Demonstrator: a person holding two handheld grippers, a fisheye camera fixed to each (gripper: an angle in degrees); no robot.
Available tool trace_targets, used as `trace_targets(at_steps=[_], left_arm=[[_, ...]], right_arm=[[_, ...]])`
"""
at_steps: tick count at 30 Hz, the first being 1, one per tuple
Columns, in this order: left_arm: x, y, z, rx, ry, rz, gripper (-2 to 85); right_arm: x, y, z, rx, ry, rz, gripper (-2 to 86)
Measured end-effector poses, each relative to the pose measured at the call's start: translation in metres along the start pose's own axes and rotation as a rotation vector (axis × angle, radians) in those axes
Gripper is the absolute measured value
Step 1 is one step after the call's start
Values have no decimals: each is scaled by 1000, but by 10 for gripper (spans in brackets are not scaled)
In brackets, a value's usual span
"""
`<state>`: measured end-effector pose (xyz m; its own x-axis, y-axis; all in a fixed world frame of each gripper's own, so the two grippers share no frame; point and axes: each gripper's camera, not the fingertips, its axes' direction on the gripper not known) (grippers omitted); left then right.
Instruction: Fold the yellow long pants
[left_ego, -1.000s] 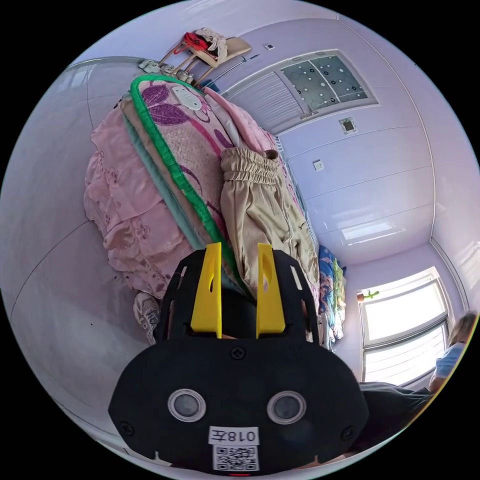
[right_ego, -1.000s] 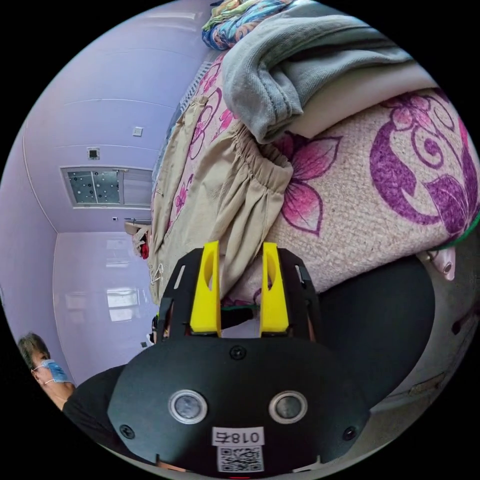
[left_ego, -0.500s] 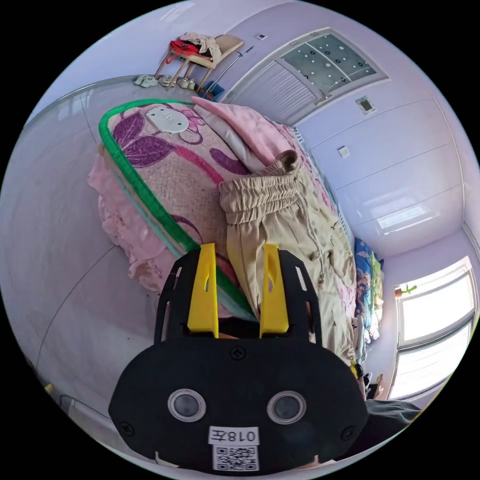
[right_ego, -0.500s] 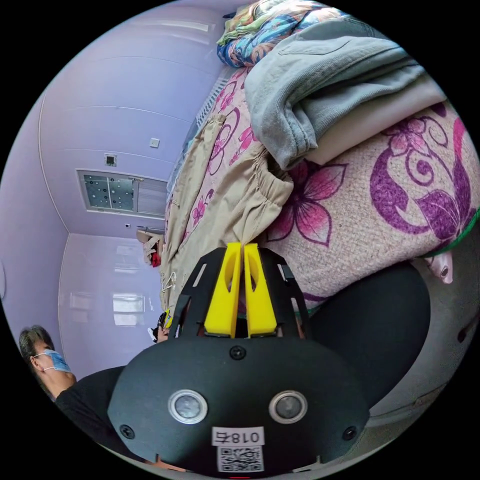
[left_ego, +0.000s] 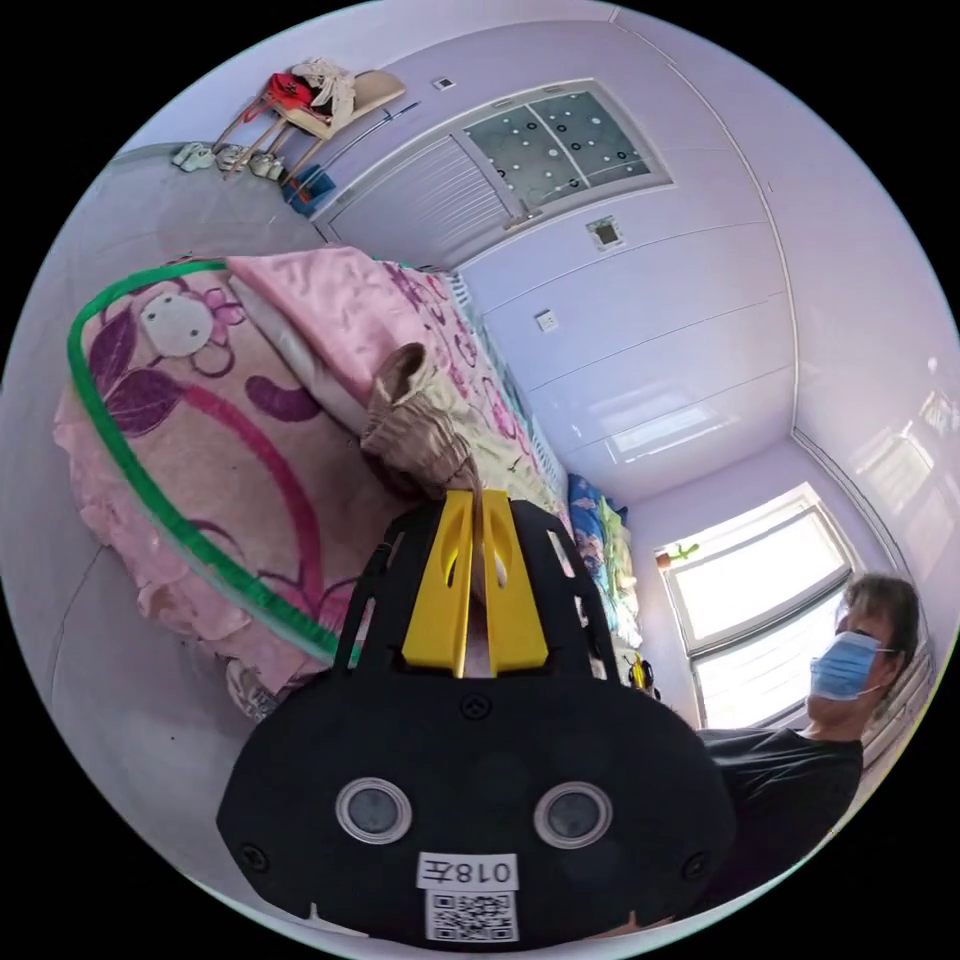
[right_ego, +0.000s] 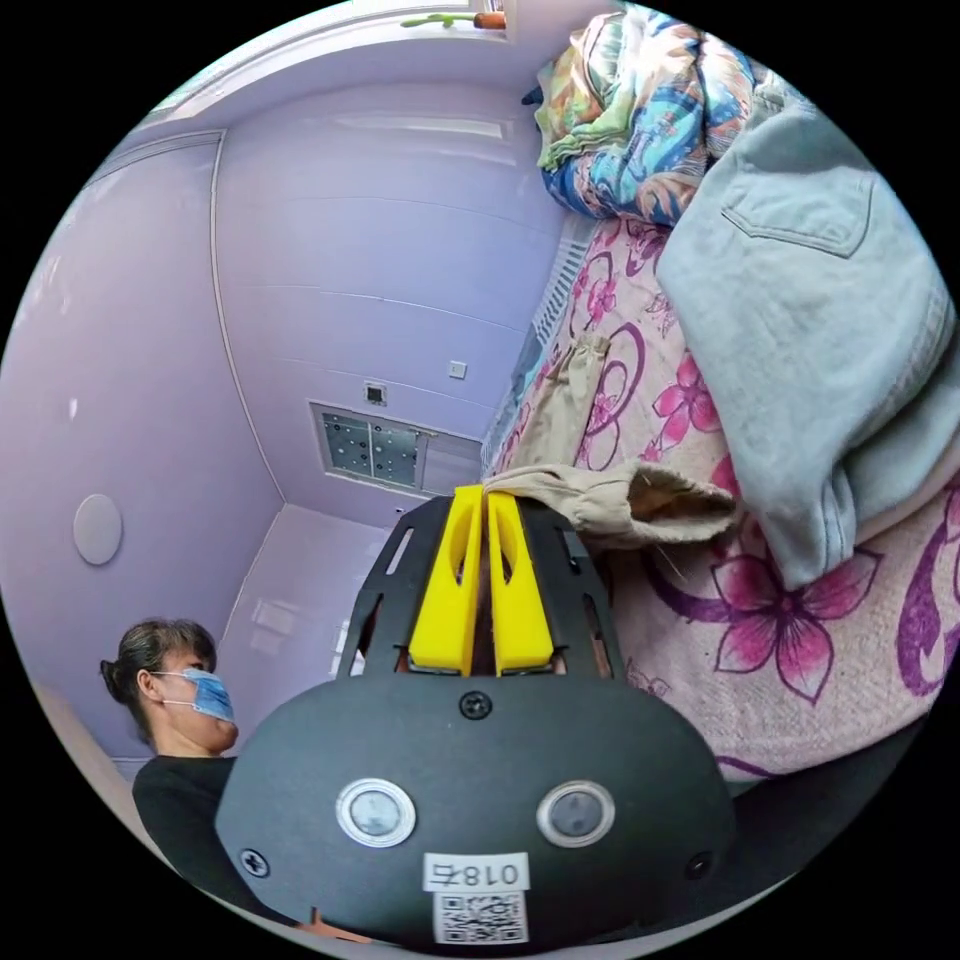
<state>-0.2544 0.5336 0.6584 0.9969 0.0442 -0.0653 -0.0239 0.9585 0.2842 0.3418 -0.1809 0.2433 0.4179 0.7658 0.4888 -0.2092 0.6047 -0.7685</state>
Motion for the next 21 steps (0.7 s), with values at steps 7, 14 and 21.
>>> trace_targets(at_steps=[7,14,21], left_arm=[[36,-57,50,114,223,-57,-9],[13,-140,168,235,226,-264,-9],[-10,-160,229,316,119,-390,-8]], right_arm=[[-46,-124,60,139,-156,-74,-2],[-27,-286,247,123,-24,-37,0],[40,-337,384,28,188,139,7]])
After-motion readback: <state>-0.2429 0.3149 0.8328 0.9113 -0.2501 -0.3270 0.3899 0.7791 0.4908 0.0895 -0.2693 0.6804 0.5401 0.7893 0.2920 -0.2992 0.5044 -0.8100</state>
